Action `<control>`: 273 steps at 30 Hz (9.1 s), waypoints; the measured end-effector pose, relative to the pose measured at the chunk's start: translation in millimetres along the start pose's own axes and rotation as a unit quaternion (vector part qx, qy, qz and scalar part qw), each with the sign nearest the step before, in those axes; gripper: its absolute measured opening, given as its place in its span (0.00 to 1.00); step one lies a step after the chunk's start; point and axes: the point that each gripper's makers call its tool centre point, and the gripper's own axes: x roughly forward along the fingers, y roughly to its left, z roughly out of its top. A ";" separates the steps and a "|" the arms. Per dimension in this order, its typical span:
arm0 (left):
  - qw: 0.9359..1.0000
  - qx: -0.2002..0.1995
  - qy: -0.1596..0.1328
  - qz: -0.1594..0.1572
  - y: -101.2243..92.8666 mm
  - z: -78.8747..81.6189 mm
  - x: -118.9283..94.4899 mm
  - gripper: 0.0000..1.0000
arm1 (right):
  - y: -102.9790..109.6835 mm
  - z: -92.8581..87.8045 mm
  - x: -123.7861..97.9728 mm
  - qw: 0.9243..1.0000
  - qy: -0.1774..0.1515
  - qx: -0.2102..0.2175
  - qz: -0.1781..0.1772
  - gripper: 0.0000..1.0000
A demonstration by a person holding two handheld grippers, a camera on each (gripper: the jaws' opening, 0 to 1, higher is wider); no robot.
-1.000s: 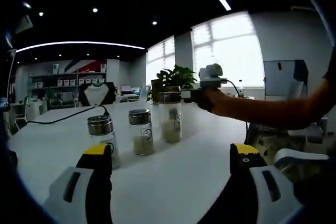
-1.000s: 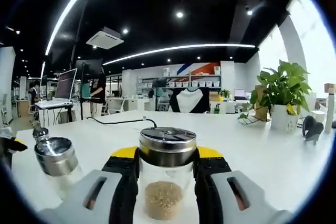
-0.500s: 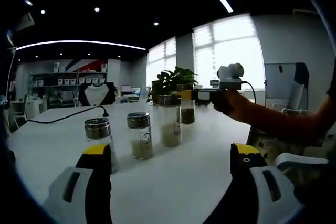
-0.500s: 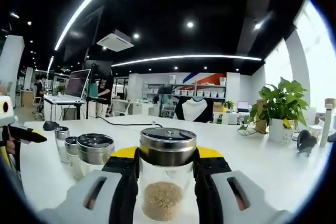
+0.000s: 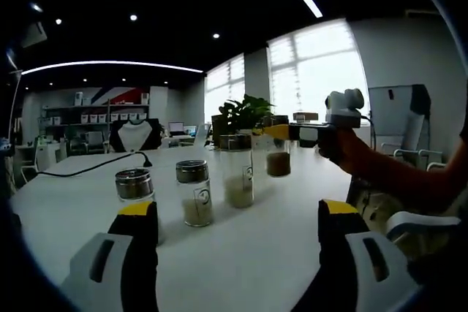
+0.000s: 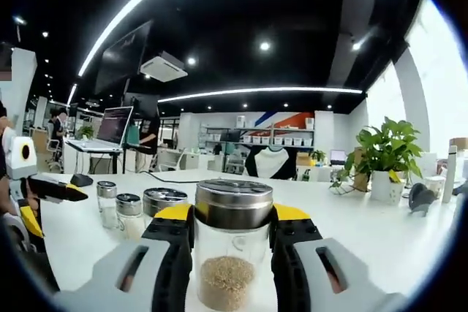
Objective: Rotate the seasoning bottle until the label or dispensing opening points toward the visible target arrow and the bottle remains upright within the marked orientation range
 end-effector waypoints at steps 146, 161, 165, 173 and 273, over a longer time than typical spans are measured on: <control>0.987 0.110 -0.019 0.115 -22.5 4.5 34.0 0.40 | 171.6 -2.2 -8.7 0.962 -0.043 0.080 0.257 0.38; 0.994 0.009 -0.041 -0.098 -56.4 3.8 34.7 0.44 | 174.3 3.8 -37.5 0.918 -0.043 0.107 0.379 0.38; 0.989 -0.013 -0.040 -0.141 -66.8 2.1 32.8 0.44 | 174.4 5.6 -45.6 0.907 -0.044 0.117 0.402 0.38; 0.988 -0.027 -0.024 -0.148 -69.1 0.5 29.0 0.43 | 177.2 5.6 -46.6 0.896 -0.046 0.151 0.415 0.38; 0.998 0.004 0.013 0.066 42.6 -21.6 -53.9 1.00 | 5.4 -46.1 15.3 0.976 0.073 0.031 0.203 0.37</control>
